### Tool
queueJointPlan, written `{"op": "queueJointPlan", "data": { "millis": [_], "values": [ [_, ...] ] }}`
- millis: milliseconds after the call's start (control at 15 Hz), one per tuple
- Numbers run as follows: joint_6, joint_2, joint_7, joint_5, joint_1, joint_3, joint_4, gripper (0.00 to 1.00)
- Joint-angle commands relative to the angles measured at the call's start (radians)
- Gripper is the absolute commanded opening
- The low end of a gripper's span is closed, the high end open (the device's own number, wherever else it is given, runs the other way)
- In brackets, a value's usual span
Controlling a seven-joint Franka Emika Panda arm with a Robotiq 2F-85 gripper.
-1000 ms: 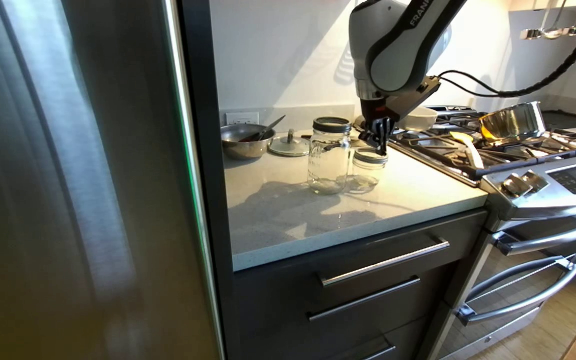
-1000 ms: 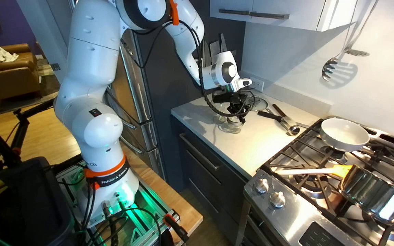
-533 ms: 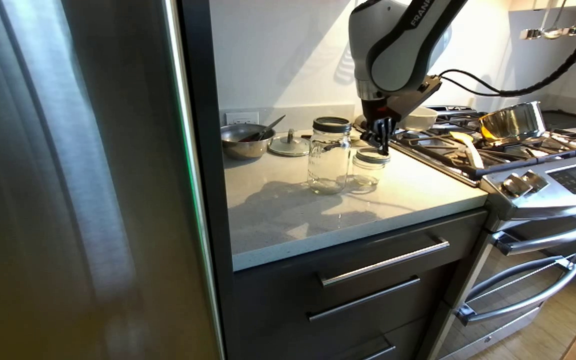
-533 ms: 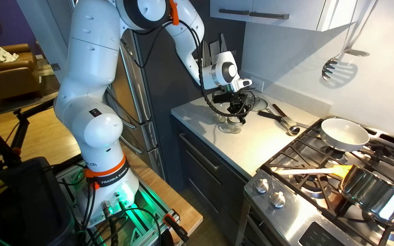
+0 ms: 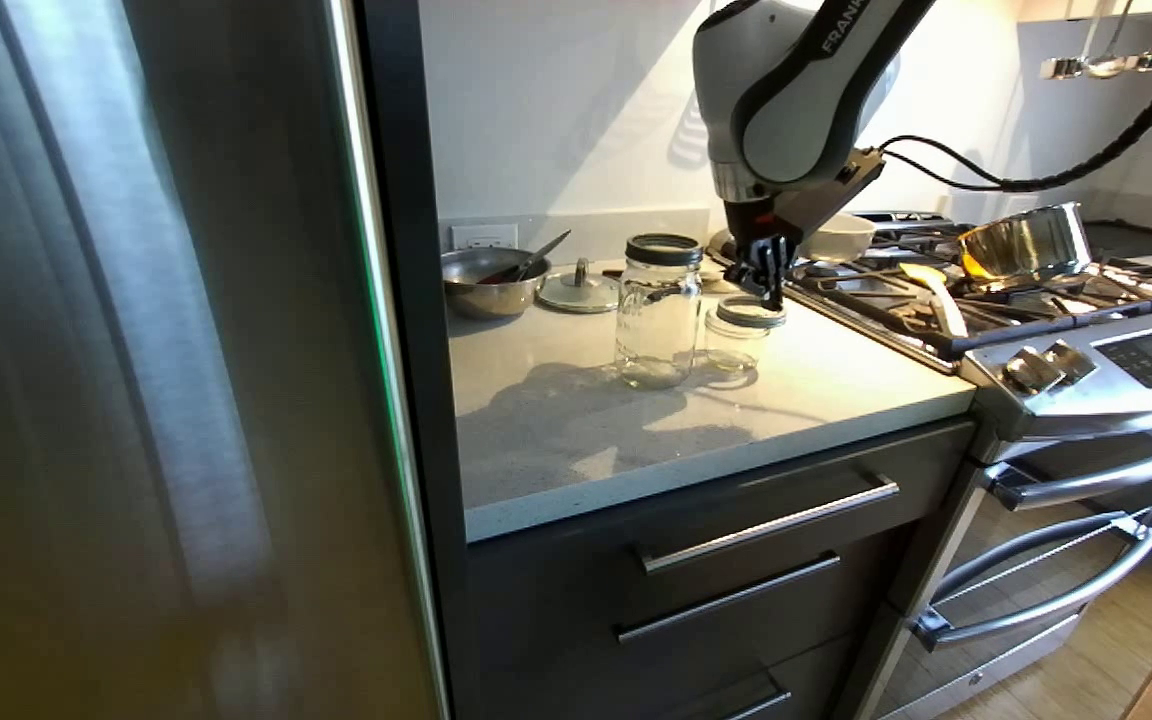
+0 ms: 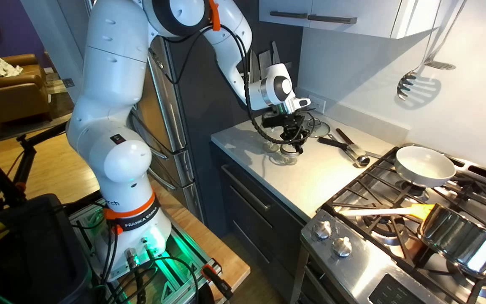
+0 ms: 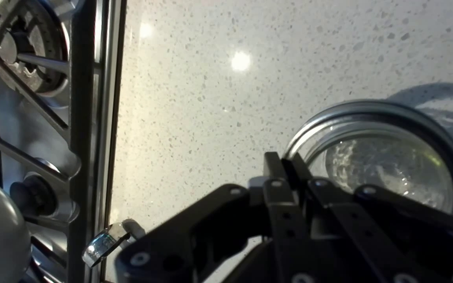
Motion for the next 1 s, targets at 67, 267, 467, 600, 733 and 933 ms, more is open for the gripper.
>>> {"op": "queueJointPlan", "data": {
  "millis": [67,267,467,600,733,933],
  "values": [
    [-0.011,0.004,0.056,-0.049,0.017,-0.009,0.005,0.02],
    [-0.004,0.001,0.071,-0.061,0.018,-0.008,0.004,0.02],
    [0.002,0.004,0.084,-0.073,0.019,-0.008,0.007,0.02],
    [0.011,0.008,0.098,-0.079,0.018,-0.006,0.011,0.02],
    [0.008,0.01,0.102,-0.081,0.017,-0.005,0.013,0.02],
    [0.003,0.012,0.1,-0.071,0.015,0.001,0.012,0.02]
  ]
}}
